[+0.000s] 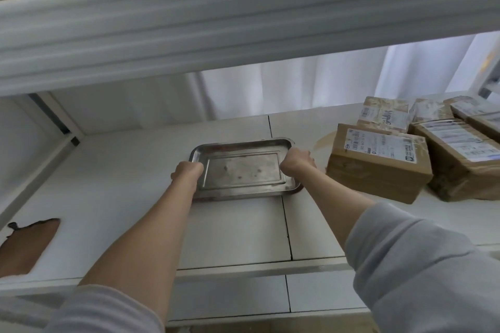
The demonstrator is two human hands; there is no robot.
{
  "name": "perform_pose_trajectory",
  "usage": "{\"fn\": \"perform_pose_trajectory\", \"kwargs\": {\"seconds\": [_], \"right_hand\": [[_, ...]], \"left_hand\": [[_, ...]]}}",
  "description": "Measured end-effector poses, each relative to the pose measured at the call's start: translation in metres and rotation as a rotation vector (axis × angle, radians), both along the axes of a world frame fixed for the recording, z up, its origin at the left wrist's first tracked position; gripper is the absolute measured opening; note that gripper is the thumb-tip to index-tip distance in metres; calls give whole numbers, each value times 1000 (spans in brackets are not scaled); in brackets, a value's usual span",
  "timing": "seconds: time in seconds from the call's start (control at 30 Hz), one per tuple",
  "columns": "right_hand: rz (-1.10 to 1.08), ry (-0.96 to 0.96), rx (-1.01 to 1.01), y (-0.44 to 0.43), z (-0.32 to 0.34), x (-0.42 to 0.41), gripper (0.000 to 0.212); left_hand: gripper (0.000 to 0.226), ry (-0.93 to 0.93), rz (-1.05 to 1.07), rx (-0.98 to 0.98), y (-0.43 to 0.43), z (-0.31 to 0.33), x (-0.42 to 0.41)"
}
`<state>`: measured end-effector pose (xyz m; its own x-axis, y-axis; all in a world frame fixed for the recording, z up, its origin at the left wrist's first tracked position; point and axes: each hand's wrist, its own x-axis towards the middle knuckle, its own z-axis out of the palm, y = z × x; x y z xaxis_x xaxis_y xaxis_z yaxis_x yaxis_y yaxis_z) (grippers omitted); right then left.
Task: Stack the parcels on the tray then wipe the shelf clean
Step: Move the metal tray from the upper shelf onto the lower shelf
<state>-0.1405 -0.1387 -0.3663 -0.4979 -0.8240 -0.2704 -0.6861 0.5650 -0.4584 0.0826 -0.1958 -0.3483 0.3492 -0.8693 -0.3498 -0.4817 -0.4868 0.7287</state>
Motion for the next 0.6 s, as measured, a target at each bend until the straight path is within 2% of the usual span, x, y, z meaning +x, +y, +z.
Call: {"fn": "perform_pose_trajectory", "kwargs": {"seconds": [0.17, 0.37, 0.5, 0.6], "right_hand": [[35, -56, 39, -5, -2, 0, 8], [34, 14, 101, -2, 1, -11, 27], [31, 27, 122, 0, 5, -22, 13], [19, 20, 121, 1, 3, -27, 24]], "left_hand": [[46, -10, -106, 49, -5, 1, -2], [54, -39, -221, 127, -1, 11, -21], [56, -45, -276, 138, 6, 16, -33], [56, -31, -304, 165, 9, 18, -38]]}}
